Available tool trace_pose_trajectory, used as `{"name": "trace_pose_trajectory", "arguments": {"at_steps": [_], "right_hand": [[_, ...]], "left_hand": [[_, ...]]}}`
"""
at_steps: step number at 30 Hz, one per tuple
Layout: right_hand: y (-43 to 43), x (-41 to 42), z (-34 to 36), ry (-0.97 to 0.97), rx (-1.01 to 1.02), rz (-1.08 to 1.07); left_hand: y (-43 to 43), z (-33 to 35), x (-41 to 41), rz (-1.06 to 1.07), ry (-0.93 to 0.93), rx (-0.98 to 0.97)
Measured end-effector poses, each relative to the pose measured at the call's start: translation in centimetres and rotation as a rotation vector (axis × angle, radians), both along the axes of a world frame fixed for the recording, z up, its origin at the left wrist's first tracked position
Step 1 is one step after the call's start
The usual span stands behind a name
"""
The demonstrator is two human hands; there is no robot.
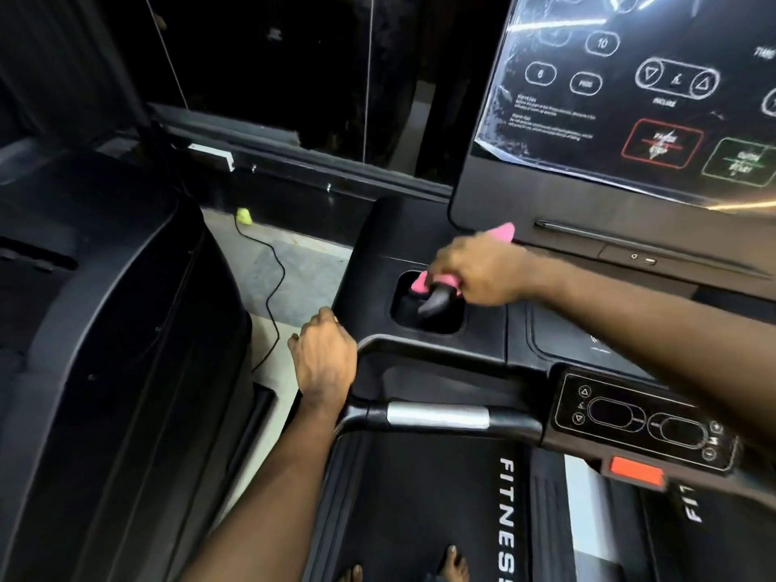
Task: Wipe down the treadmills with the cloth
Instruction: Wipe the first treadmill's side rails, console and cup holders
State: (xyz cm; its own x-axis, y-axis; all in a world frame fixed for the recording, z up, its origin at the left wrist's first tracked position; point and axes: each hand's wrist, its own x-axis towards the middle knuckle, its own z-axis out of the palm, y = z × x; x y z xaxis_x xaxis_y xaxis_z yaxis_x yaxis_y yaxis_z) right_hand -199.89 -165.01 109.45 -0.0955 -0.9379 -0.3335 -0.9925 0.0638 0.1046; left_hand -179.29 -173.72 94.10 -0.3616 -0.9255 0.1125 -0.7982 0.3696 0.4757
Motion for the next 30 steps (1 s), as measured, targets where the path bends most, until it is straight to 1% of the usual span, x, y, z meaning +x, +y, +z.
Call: {"name": "trace_pose_trajectory", "arguments": {"at_steps": [1, 3, 4, 7, 10, 12, 14, 16, 17, 18, 20, 21, 22, 23, 25, 26, 27, 28, 30], "right_hand": [[1.0, 0.1, -1.6, 0.025, 0.115, 0.033], [2.2, 0.3, -4.8, 0.028, 0.362, -0.044], [2.1, 0.2, -6.0, 0.001, 0.395, -0.117], [-0.1, 0.3, -7.9, -0.008, 0.389, -0.265], [-1.7, 1.7, -8.0, -0.080, 0.380, -0.427], [-2.4, 3.1, -7.7, -0.050, 0.436, -0.430], [-3.0, 3.4, -7.5, -0.032, 0.378, -0.430], [-2.7, 2.4, -8.2, -0.092, 0.262, -0.427], [-2.5, 2.1, -8.6, -0.159, 0.257, -0.436], [-2.2, 1.8, -9.2, -0.180, 0.284, -0.430], [-1.5, 2.2, -9.5, -0.099, 0.368, -0.430], [-1.3, 2.6, -8.9, -0.097, 0.376, -0.451], [-1.5, 2.7, -8.3, -0.119, 0.364, -0.463], [-1.3, 2.7, -7.5, -0.204, 0.333, -0.482], [-1.3, 2.9, -6.1, -0.398, 0.240, -0.614], [-1.5, 3.0, -6.0, -0.412, 0.236, -0.609], [-1.7, 3.5, -5.7, -0.397, 0.281, -0.558], [-1.9, 3.6, -5.8, -0.320, 0.323, -0.494], [-1.5, 4.0, -6.1, -0.233, 0.330, -0.477]], "left_hand": [[0.0, 0.0, 0.0, 0.000, -0.002, -0.003], [-0.2, -0.1, 0.0, -0.001, -0.006, -0.006], [-0.3, -0.3, 0.0, -0.002, -0.007, -0.007], [-0.3, -0.6, 0.2, 0.006, -0.011, -0.005], [-0.4, -0.9, 0.3, 0.015, 0.005, -0.011], [-0.4, -1.0, 0.3, 0.015, 0.012, -0.008], [-0.4, -1.0, 0.3, 0.023, 0.024, -0.005], [-0.5, -1.1, 0.3, 0.017, 0.047, 0.005], [-0.6, -1.1, 0.3, 0.023, 0.059, 0.009], [-0.7, -1.2, 0.3, 0.029, 0.063, 0.012], [-0.7, -1.2, 0.2, 0.022, 0.058, 0.017], [-0.5, -1.2, 0.3, 0.016, 0.061, 0.010], [-0.5, -1.1, 0.2, 0.018, 0.070, 0.008], [-0.5, -1.0, 0.3, 0.024, 0.072, 0.015], [-0.4, -1.1, 0.3, 0.017, 0.060, 0.018], [-0.3, -1.0, 0.4, 0.018, 0.059, 0.010], [-0.2, -0.9, 0.4, 0.017, 0.057, 0.010], [-0.3, -0.8, 0.5, 0.017, 0.058, 0.018], [-0.4, -0.8, 0.4, 0.018, 0.057, 0.019]]}}
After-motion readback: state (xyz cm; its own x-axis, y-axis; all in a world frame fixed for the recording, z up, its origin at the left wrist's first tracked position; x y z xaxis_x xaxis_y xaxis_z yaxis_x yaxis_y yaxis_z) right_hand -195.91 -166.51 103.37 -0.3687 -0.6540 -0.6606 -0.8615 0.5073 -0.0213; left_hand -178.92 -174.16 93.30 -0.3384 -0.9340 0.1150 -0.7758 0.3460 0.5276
